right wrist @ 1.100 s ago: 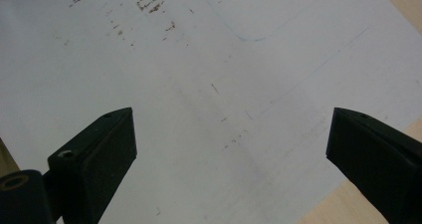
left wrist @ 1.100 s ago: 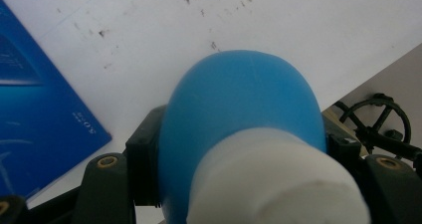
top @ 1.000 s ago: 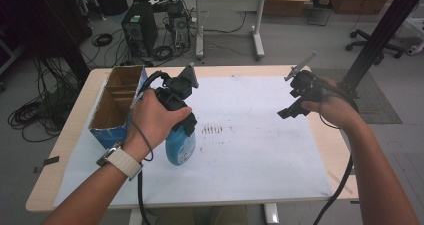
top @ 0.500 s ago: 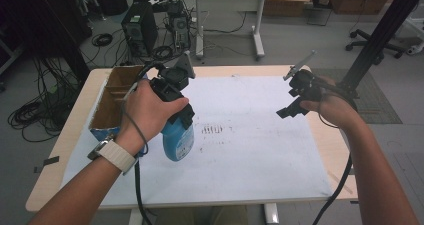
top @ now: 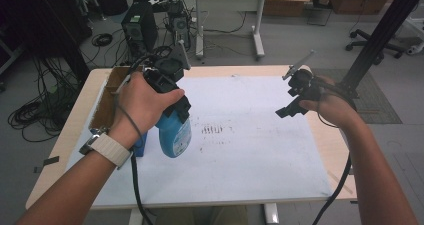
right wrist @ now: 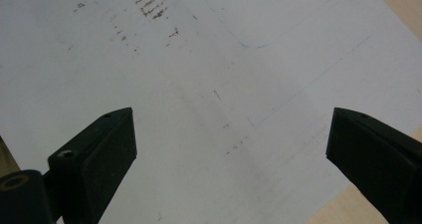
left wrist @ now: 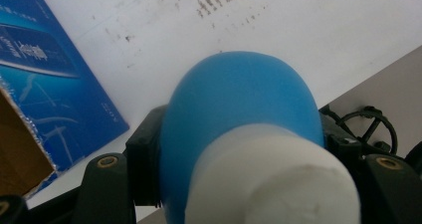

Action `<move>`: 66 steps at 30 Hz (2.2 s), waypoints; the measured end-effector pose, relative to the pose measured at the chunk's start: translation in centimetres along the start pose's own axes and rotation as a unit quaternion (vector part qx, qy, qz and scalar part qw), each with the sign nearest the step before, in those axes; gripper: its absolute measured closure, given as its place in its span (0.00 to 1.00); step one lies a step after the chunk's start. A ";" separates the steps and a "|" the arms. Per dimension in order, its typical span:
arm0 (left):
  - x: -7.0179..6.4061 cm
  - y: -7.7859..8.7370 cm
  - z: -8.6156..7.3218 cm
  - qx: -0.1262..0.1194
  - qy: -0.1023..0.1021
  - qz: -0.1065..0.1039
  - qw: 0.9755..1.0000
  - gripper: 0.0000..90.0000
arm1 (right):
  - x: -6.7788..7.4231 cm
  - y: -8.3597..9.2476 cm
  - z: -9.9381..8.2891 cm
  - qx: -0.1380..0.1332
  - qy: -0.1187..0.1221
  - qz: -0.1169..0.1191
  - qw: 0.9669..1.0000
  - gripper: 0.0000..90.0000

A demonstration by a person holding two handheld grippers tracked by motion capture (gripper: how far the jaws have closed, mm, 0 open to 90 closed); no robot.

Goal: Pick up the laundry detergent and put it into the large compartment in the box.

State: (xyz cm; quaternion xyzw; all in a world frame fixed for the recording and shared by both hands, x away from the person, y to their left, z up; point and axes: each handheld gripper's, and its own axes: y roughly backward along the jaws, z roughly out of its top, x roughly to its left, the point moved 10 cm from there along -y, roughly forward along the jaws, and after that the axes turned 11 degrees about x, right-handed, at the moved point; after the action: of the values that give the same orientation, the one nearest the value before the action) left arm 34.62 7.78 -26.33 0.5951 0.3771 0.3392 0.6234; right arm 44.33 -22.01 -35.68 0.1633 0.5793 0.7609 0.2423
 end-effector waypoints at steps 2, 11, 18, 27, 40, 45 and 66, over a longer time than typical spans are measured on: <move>0.2 0.3 0.0 0.000 0.003 0.003 1.000 0.41 | 0.0 0.0 0.0 0.000 0.001 0.000 1.000 0.06; 0.7 1.5 -0.1 -0.006 0.013 0.003 1.000 0.41 | 0.1 0.1 0.1 -0.002 0.002 0.001 1.000 0.06; 1.2 2.6 -0.1 -0.009 0.022 0.003 1.000 0.41 | 0.1 0.0 0.2 0.000 0.002 0.001 1.000 0.06; 2.6 4.4 -0.1 -0.026 0.049 0.003 0.998 0.41 | 0.2 -0.2 0.6 -0.001 0.006 0.001 1.000 0.06; 4.8 6.0 -0.3 -0.033 0.084 0.001 0.996 0.41 | 0.1 -0.4 0.6 0.003 0.005 0.002 1.000 0.06; 5.6 6.6 -0.4 -0.036 0.095 -0.002 0.995 0.41 | 0.0 -0.4 0.6 0.003 0.004 0.003 1.000 0.06; 8.9 9.1 -0.5 -0.044 0.140 0.006 0.989 0.41 | -0.3 -0.8 0.7 0.008 0.003 0.002 1.000 0.06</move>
State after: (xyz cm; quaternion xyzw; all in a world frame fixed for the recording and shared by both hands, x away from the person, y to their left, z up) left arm 38.70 16.31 -17.88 0.5159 0.4417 0.4388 0.5884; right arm 45.07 -21.41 -36.23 0.1641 0.5856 0.7574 0.2376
